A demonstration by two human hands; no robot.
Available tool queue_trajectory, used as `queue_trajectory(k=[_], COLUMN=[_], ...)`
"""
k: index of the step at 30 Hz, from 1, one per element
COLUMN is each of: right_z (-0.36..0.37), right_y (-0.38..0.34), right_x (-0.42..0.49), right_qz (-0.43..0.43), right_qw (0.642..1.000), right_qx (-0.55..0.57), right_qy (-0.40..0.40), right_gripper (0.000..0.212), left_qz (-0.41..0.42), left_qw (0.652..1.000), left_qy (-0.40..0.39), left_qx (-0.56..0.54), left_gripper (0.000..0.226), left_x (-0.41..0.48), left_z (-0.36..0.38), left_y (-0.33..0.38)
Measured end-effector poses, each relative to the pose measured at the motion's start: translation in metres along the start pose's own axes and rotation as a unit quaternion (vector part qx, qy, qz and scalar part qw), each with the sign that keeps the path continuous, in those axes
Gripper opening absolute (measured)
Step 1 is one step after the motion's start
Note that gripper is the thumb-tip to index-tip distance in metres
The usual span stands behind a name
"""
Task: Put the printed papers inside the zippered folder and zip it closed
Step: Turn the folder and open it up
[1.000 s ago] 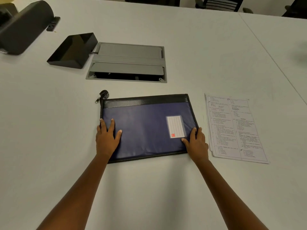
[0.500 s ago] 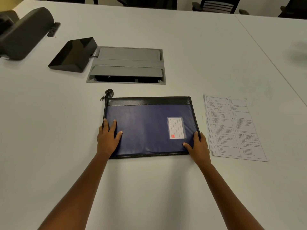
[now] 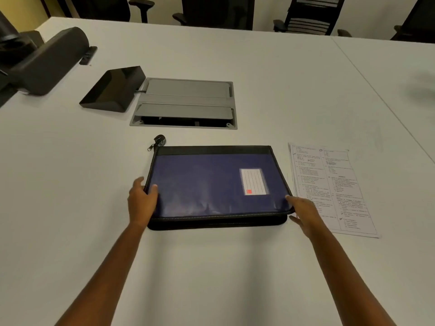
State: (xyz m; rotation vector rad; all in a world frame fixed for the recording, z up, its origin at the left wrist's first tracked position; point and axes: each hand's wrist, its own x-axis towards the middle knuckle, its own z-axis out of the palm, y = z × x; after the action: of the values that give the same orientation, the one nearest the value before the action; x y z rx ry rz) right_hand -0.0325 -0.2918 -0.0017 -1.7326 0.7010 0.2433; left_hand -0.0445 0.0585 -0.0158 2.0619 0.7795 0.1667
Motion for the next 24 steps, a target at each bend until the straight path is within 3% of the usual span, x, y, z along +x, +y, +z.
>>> queue_trajectory(k=[8, 12, 17, 24], right_z=[-0.007, -0.002, 0.011, 0.031], right_y=[-0.068, -0.102, -0.127, -0.134], right_x=[0.0, 0.009, 0.027, 0.057], right_qz=[-0.087, -0.142, -0.196, -0.222], right_qw=[0.979, 0.975, 0.971, 0.975], right_qx=[0.185, 0.17, 0.128, 0.019], right_qy=[0.002, 0.029, 0.046, -0.003], right_gripper=[0.041, 0.045, 0.046, 0.045], left_qz=[-0.079, -0.069, -0.03, 0.048], left_qw=[0.959, 0.924, 0.933, 0.969], left_qy=[-0.008, 0.001, 0.036, -0.013], left_qx=[-0.272, -0.376, -0.356, -0.242], left_gripper=[0.014, 0.033, 0.045, 0.042], left_x=[0.049, 0.053, 0.064, 0.086], left_z=[-0.045, -0.045, -0.026, 0.0], left_y=[0.058, 0.084, 0.102, 0.096])
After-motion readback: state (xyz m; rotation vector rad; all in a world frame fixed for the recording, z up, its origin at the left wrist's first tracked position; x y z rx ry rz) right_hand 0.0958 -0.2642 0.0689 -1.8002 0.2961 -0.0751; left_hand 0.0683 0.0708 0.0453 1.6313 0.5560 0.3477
